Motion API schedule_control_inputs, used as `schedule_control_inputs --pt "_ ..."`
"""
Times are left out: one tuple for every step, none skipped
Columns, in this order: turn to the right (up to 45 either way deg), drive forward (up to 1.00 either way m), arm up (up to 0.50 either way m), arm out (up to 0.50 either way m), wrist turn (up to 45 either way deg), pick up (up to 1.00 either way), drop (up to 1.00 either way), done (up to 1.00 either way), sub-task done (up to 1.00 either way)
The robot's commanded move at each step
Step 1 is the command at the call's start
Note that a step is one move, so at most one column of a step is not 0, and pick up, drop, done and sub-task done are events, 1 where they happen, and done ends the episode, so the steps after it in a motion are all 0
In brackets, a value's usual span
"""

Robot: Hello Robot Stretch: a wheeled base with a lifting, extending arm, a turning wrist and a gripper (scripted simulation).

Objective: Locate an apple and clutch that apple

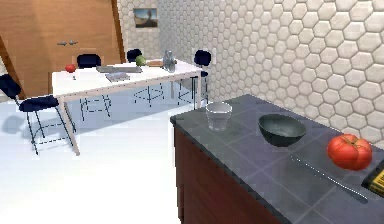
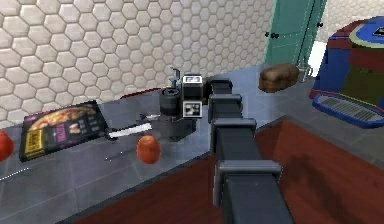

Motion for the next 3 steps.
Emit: schedule_control_inputs --pt "0.0 0.00 0.00 0.00 12.0 0.00 0.00 0.00 0.00" --pt "0.0 0.00 -0.10 0.00 0.0 0.00 0.00 0.00 0.00" --pt "0.0 0.00 0.00 0.00 0.0 1.00 0.00 0.00 0.00"
